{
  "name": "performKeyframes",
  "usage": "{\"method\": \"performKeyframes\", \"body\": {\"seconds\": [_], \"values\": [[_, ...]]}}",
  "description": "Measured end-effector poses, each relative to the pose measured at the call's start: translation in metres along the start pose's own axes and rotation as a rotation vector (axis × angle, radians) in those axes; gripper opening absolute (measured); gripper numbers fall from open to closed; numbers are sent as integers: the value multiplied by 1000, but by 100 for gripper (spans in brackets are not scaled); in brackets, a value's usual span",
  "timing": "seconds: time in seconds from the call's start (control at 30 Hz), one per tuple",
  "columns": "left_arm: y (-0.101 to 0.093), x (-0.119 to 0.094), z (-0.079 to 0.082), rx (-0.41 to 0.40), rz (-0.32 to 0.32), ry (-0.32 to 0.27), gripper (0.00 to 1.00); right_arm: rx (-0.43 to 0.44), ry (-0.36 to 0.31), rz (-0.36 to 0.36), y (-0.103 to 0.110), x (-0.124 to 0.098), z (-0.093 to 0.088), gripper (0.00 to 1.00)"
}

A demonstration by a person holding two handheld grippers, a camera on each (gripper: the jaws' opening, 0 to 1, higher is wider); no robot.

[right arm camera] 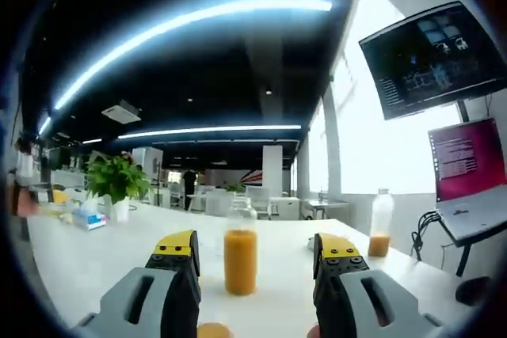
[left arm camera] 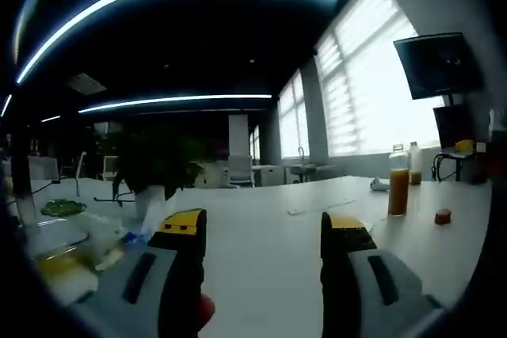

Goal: Open the Petri dish lid, place the lid on the table, pour the liquid culture medium into the Petri dish, pick up the Petri dish lid from the table, and close the Petri dish

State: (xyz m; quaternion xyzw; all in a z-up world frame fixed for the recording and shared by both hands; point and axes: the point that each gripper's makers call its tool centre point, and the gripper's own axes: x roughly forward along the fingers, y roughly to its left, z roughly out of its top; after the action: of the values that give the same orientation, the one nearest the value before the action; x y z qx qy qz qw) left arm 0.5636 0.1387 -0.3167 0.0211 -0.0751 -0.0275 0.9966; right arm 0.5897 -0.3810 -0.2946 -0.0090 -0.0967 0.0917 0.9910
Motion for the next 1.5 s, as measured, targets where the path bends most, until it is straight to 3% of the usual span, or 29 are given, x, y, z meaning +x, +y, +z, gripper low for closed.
{"method": "performKeyframes", "body": {"seconds": [0.2,0.47,0.9,1.37,1.5], "values": [[1,-12,-16,-24,21,25,49,6,23,-14,-7,-9,-13,52],[2,-21,-39,-33,37,69,49,20,82,-9,-4,-16,-45,52],[-3,-21,-40,-45,37,64,49,2,78,26,6,-16,-35,53],[-18,-30,-38,-52,0,60,49,-14,270,154,51,-5,-104,53],[-41,-36,-37,-27,-88,70,50,-37,313,191,61,-2,-120,54]]}}
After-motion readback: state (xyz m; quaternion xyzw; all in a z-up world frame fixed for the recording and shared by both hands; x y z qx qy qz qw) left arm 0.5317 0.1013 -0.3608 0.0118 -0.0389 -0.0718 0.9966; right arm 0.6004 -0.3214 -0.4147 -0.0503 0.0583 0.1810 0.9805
